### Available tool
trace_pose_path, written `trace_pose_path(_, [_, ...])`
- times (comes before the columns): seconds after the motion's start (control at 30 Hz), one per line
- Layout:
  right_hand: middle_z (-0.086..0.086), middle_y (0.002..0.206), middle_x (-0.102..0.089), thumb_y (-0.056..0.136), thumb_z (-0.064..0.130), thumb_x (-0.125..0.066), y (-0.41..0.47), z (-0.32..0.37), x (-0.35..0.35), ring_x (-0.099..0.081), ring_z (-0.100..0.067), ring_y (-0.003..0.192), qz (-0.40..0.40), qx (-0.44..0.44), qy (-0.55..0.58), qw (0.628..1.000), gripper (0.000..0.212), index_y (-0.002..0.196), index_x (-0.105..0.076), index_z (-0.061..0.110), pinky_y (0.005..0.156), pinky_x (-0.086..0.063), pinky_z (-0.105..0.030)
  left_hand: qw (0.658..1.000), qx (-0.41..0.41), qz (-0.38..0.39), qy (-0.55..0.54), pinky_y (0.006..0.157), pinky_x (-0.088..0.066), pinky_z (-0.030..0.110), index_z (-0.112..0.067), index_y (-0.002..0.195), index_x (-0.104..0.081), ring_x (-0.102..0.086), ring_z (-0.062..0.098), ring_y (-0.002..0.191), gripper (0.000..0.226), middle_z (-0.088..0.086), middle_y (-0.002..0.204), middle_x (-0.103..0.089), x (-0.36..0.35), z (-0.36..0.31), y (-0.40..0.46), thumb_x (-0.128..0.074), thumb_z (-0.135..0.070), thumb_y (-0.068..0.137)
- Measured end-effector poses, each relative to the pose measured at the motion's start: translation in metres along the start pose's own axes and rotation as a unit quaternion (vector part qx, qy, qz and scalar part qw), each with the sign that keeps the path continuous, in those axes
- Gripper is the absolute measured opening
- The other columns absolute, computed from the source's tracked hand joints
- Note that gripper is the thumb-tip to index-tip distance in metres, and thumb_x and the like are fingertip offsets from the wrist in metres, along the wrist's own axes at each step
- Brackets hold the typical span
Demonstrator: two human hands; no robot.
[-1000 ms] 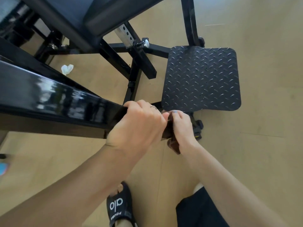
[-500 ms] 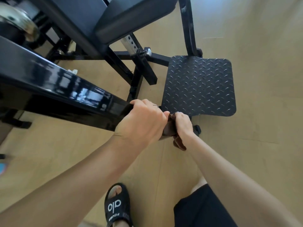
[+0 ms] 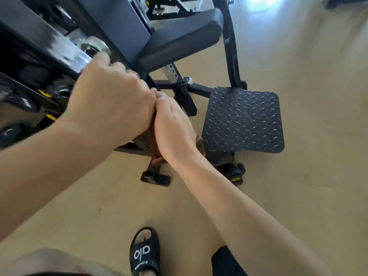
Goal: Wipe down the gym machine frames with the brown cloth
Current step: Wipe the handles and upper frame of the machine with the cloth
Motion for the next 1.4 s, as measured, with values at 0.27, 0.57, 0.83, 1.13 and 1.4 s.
trace_pose_path(0.27, [-0.013, 0.096, -0.066, 0.101, 0.041, -0.027, -0.03, -0.157, 0.083, -0.066, -0.034, 0.075, -0.077, -0.262, -0.053, 0.961, 0.041, 0.091, -0.067, 0.036, 0.07, -0.062, -0.056, 0.996, 0.037, -0.079, -0.027, 0.068, -0.035, 0.04, -0.006, 0.069, -0.055, -0.051, 0.028, 0.066, 0.077, 0.012, 0.068, -0.057, -0.014, -0.01, 0.005, 0.007, -0.034, 0.105])
trace_pose_path(0.57, [0.032, 0.114, -0.055, 0.097, 0.049, -0.02, -0.026, -0.031, 0.015, -0.051, -0.005, 0.123, -0.07, -0.091, -0.018, 0.993, 0.038, 0.094, -0.051, 0.07, 0.118, -0.03, -0.053, 0.993, 0.029, -0.108, -0.032, 0.066, -0.036, 0.038, -0.009, 0.074, -0.061, -0.049, 0.027, 0.066, 0.077, 0.011, 0.073, -0.063, -0.015, -0.012, 0.006, 0.008, -0.03, 0.102])
trace_pose_path(0.83, [0.021, 0.116, -0.065, 0.103, 0.051, -0.021, -0.027, -0.086, 0.043, -0.061, 0.001, 0.103, -0.11, -0.064, -0.093, 0.988, 0.041, 0.119, -0.059, 0.051, 0.09, -0.051, -0.035, 0.992, 0.043, -0.115, 0.001, 0.063, -0.031, 0.037, -0.008, 0.07, -0.059, -0.043, 0.025, 0.061, 0.067, 0.011, 0.065, -0.052, -0.015, -0.013, 0.007, -0.009, -0.036, 0.106])
trace_pose_path(1.13, [-0.006, 0.131, -0.055, 0.105, 0.038, -0.022, -0.033, -0.14, 0.062, -0.051, -0.031, 0.126, -0.174, -0.244, -0.068, 0.952, 0.044, 0.121, -0.061, 0.027, 0.109, -0.043, -0.058, 0.99, 0.055, -0.127, 0.01, 0.06, -0.029, 0.037, -0.009, 0.061, -0.054, -0.042, 0.024, 0.055, 0.066, 0.009, 0.058, -0.045, -0.018, -0.012, 0.008, -0.013, -0.036, 0.105])
trace_pose_path(1.4, [0.014, 0.144, -0.047, 0.105, 0.048, -0.027, -0.06, -0.043, 0.006, -0.037, -0.014, 0.133, -0.212, 0.002, -0.163, 0.963, 0.042, 0.139, -0.05, 0.039, 0.1, -0.04, -0.059, 0.985, 0.08, -0.148, 0.027, 0.063, -0.027, 0.037, -0.01, 0.054, -0.034, -0.035, 0.021, 0.052, 0.061, 0.008, 0.055, -0.035, -0.013, -0.009, 0.005, -0.021, -0.037, 0.107])
Point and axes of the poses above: each hand's wrist, its own y-axis towards the middle knuckle, its own x-axis out of the back of the hand, z = x × y, the point moved 6 cm from there along y, towards the middle knuckle
